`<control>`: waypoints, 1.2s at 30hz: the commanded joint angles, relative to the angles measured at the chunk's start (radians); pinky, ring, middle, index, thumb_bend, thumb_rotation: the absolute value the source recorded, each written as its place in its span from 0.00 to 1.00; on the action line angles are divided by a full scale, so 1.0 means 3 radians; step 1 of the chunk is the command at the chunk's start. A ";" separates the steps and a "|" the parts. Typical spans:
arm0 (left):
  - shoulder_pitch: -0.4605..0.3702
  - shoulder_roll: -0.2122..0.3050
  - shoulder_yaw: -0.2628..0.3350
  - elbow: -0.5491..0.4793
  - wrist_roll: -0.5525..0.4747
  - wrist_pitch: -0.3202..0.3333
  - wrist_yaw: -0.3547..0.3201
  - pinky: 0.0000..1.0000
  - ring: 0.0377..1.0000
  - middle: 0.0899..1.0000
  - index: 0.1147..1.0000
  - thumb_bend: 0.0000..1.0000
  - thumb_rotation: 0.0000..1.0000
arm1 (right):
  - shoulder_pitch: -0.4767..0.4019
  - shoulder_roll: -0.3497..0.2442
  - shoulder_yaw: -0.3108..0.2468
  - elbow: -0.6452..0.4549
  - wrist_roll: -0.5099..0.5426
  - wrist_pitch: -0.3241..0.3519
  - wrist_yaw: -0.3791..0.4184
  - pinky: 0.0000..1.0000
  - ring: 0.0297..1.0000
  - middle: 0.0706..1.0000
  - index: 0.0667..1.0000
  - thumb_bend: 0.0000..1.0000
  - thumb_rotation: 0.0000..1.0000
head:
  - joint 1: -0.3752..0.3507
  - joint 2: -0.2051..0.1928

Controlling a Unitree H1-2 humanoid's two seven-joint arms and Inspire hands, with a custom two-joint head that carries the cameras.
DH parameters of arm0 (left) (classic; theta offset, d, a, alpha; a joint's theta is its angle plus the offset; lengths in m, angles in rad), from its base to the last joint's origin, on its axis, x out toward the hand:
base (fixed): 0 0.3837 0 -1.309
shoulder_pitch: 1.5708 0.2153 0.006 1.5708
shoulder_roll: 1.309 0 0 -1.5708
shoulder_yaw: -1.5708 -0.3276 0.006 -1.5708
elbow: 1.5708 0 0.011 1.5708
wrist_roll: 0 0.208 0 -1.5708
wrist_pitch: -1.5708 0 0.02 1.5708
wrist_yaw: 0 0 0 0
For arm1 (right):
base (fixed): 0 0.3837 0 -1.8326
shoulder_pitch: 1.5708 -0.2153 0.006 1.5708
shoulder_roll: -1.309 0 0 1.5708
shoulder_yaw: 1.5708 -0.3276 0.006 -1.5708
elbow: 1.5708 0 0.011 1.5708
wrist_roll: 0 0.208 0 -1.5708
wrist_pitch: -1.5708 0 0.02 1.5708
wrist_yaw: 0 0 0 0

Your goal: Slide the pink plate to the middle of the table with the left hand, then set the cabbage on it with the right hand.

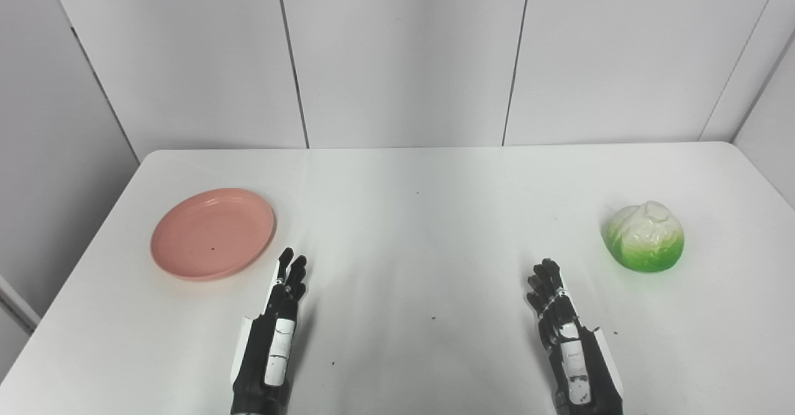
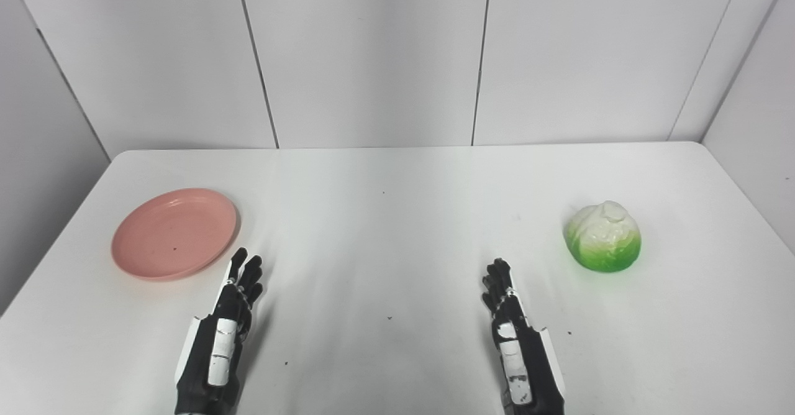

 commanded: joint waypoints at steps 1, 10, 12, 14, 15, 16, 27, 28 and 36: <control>0.0404 0.0113 -0.0019 -0.0081 -0.0008 -0.0062 -0.0026 1.00 1.00 0.98 1.00 0.82 0.99 | -0.0003 -0.0139 -0.0069 0.0136 0.0012 0.0002 -0.0049 1.00 0.99 0.99 0.99 0.88 1.00 | 0.0003 -0.0003; 0.0403 0.0139 -0.0003 -0.0074 -0.0026 -0.0060 -0.0044 1.00 0.99 0.97 1.00 0.82 0.99 | -0.0008 -0.0119 -0.0074 0.0011 0.0040 0.0102 -0.0078 1.00 0.97 0.98 0.98 0.89 0.99 | -0.0002 0.0001; 0.0400 0.0142 -0.0001 -0.0065 -0.0044 -0.0064 -0.0051 1.00 0.99 0.97 1.00 0.81 0.99 | 0.0014 -0.0110 -0.0075 -0.0116 0.0114 0.0197 -0.0067 1.00 0.97 0.98 0.98 0.89 1.00 | -0.0004 0.0000; 0.0395 0.0144 0.0003 -0.0057 -0.0045 -0.0059 -0.0050 1.00 0.99 0.97 1.00 0.81 0.99 | 0.0033 -0.0110 -0.0074 -0.0286 0.0176 0.0330 -0.0056 1.00 0.98 0.98 0.99 0.90 0.99 | -0.0010 -0.0004; 0.0394 0.0143 0.0005 -0.0057 -0.0040 -0.0052 -0.0048 1.00 0.99 0.97 1.00 0.82 0.99 | 0.0040 -0.0114 -0.0076 -0.0365 0.0203 0.0395 -0.0051 1.00 0.98 0.98 0.99 0.90 1.00 | -0.0010 -0.0004; 0.0393 0.0144 0.0006 -0.0055 -0.0033 -0.0051 -0.0045 1.00 1.00 0.97 1.00 0.82 0.99 | 0.0048 -0.0120 -0.0077 -0.0451 0.0238 0.0471 -0.0049 1.00 0.98 0.98 0.99 0.90 1.00 | -0.0010 -0.0004; 0.0376 0.0143 0.0014 -0.0029 -0.0047 -0.0048 -0.0051 1.00 1.00 0.98 1.00 0.81 0.98 | 0.0034 -0.0161 -0.0107 -0.0818 0.0424 0.0859 -0.0072 1.00 1.00 1.00 1.00 0.87 1.00 | -0.0034 -0.0024; 0.0375 0.0142 0.0016 -0.0031 -0.0049 -0.0044 -0.0051 1.00 0.99 0.97 1.00 0.81 0.98 | 0.0020 -0.0162 -0.0109 -0.0810 0.0430 0.0869 -0.0072 1.00 1.00 1.00 1.00 0.87 0.99 | -0.0034 -0.0024; 0.0403 0.0125 0.0009 -0.0065 -0.0053 -0.0023 -0.0052 1.00 1.00 0.97 1.00 0.81 0.97 | -0.0093 -0.0162 -0.0103 -0.0559 0.0350 0.0801 -0.0117 1.00 0.99 0.98 0.99 0.88 0.98 | 0.0020 -0.0011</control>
